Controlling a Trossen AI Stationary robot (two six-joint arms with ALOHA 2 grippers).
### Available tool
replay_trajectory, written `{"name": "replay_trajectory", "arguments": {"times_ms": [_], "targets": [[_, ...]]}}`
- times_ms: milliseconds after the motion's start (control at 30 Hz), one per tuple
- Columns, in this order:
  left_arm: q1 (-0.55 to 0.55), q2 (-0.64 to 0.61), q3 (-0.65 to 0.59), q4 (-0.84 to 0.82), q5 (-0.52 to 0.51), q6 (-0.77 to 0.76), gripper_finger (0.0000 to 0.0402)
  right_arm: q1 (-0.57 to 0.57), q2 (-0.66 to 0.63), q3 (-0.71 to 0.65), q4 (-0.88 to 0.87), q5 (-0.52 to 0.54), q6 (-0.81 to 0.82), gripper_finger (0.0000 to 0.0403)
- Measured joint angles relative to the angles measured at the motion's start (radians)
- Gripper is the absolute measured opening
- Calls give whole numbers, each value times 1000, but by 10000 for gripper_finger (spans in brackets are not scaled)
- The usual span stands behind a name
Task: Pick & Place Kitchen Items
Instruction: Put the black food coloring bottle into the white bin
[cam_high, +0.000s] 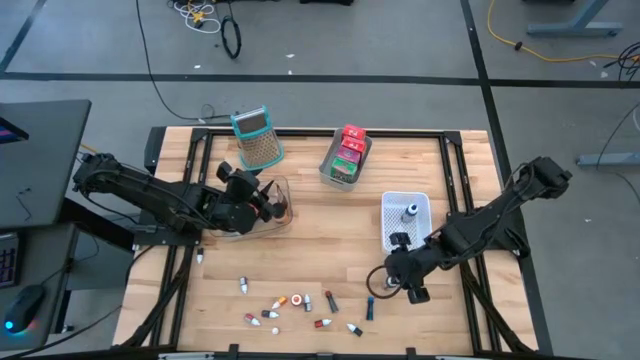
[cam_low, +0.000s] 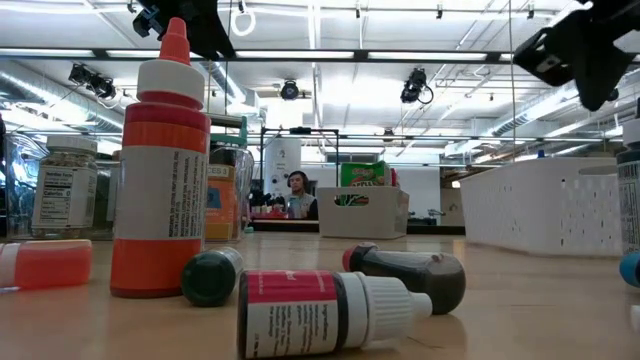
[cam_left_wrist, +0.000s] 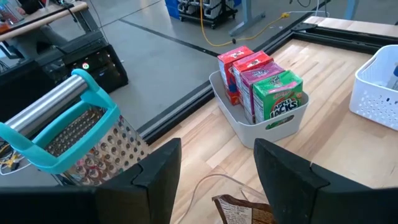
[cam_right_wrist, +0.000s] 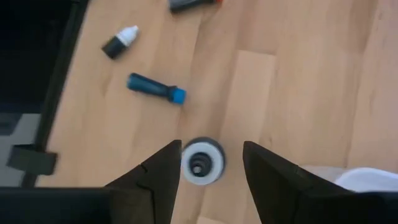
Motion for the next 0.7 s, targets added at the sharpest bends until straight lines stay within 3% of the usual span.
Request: {"name": "replay_trajectory", "arguments": {"times_ms": [467, 700], "targets": [[0, 0, 0, 0, 0, -1, 211, 5, 1, -176, 221, -26, 26, 180], [0, 0, 0, 0, 0, -1, 211, 5, 0, -193, 243, -9, 26, 179]]}}
